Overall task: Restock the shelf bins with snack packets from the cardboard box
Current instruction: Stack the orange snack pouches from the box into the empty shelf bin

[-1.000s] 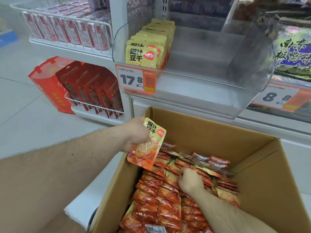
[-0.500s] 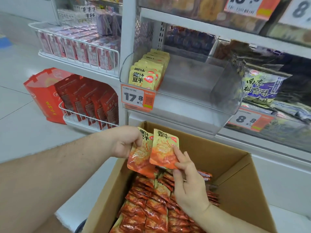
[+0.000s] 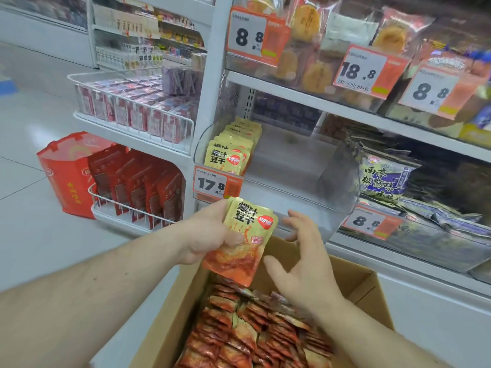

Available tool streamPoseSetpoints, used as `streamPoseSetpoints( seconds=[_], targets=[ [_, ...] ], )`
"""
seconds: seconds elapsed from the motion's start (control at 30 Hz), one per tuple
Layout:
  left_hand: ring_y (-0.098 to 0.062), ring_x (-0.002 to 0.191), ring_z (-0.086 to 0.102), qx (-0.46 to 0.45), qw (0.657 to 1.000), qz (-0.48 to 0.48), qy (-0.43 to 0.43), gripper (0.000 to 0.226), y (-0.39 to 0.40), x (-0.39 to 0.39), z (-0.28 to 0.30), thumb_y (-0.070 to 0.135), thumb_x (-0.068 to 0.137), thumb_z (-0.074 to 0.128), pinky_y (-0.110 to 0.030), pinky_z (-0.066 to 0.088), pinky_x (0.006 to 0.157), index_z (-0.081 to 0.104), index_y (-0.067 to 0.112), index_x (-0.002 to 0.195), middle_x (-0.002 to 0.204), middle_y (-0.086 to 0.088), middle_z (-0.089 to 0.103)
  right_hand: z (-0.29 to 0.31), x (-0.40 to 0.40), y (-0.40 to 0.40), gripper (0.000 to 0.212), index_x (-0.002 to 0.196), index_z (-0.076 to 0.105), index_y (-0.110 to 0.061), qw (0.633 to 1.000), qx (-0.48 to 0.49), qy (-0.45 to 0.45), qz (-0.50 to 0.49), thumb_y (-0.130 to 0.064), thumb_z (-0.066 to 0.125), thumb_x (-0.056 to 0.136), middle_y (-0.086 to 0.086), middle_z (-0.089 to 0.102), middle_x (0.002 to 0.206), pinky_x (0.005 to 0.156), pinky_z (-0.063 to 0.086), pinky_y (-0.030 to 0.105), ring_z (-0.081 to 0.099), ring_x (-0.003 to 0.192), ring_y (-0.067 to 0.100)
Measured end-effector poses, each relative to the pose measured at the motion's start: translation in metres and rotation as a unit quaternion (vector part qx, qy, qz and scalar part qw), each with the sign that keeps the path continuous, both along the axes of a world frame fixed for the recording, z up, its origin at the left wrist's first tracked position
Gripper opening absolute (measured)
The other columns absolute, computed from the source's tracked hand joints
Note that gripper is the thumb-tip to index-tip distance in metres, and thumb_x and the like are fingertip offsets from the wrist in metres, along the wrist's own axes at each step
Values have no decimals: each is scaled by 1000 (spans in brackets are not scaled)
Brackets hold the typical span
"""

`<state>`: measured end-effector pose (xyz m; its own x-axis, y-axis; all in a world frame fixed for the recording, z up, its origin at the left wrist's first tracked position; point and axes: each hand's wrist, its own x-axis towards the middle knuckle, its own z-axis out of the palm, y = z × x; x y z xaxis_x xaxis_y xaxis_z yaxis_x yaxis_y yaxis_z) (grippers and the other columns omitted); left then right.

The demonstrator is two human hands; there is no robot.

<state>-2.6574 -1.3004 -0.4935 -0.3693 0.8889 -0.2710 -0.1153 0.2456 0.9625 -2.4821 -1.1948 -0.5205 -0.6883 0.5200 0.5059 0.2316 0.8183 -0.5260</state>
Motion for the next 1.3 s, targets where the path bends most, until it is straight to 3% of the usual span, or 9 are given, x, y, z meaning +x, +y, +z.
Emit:
streamPoseSetpoints(
  seconds=[0.1, 0.17, 0.33, 0.57, 0.73, 0.83, 1.0, 1.13, 1.3],
  targets=[
    [-32, 111, 67, 31, 999, -20, 24, 48, -3, 1, 9, -18, 90, 53, -54, 51, 99, 54, 19, 120, 115, -14, 71, 29, -17, 21, 90, 143, 28, -38, 978, -185, -88, 26, -34, 84, 73, -21, 48, 125, 78, 45, 21, 57, 87, 8],
    [-31, 112, 66, 43, 998, -39, 37, 49, -5, 0, 11, -16, 90, 55, -52, 51, 99, 51, 19, 124, 117, -15, 70, 40, -25, 31, 79, 136, 35, -40, 961, -240, -110, 89, -25, 84, 76, -12, 58, 120, 78, 50, 24, 62, 85, 7],
    [-27, 111, 66, 53, 993, -88, 58, 52, -8, -4, 16, -14, 91, 56, -49, 52, 98, 46, 21, 128, 119, -16, 66, 53, -40, 39, 45, 111, 57, -39, 957, -219, -144, 123, -25, 82, 76, -4, 70, 105, 87, 57, 42, 70, 92, 14],
    [-24, 108, 66, 98, 991, -23, 88, 50, -6, -14, 20, -9, 88, 64, -41, 59, 88, 48, 25, 121, 117, -9, 66, 81, -58, 28, 23, 79, 60, -20, 962, -174, -175, 118, -14, 83, 77, -11, 65, 62, 53, 46, 25, 58, 51, 2],
    [-11, 103, 55, 163, 960, 211, 86, 53, 2, -27, 25, -9, 84, 65, -13, 49, 73, 45, 22, 123, 115, 2, 55, 138, -85, 52, 26, 75, 56, -20, 990, -129, 36, 54, -3, 74, 83, -3, 60, 62, 45, 47, 22, 55, 44, 5],
    [-10, 111, 48, 118, 956, 217, 157, 52, 7, -31, 20, -1, 84, 68, -11, 43, 79, 42, 27, 120, 120, 4, 49, 146, -113, 76, 25, 77, 55, -22, 990, -104, 90, 15, -6, 72, 85, 0, 59, 67, 54, 53, 34, 55, 48, 12],
    [-19, 135, 28, 40, 915, 185, 355, 56, 11, -29, 13, 12, 85, 62, -43, 30, 113, 42, 26, 136, 140, 6, 32, 117, -162, 94, 19, 75, 60, -16, 996, -76, -53, 7, -20, 78, 74, 6, 65, 72, 71, 57, 48, 65, 70, 31],
    [-15, 145, 3, -70, 884, 135, 442, 78, 17, -27, 9, 15, 84, 59, -47, 17, 114, 23, 33, 150, 160, 19, 5, 95, -182, 84, 32, 105, 66, -15, 974, -123, -185, 39, -16, 81, 77, 6, 69, 99, 57, 52, 28, 66, 80, 20],
    [-17, 145, 2, -89, 869, 133, 468, 85, 21, -24, 8, 12, 80, 59, -48, 20, 113, 18, 32, 152, 159, 18, 4, 85, -190, 77, 24, 98, 70, -24, 973, -74, -218, -1, -27, 81, 77, -5, 65, 93, 73, 45, 25, 61, 93, 16]
  ],
)
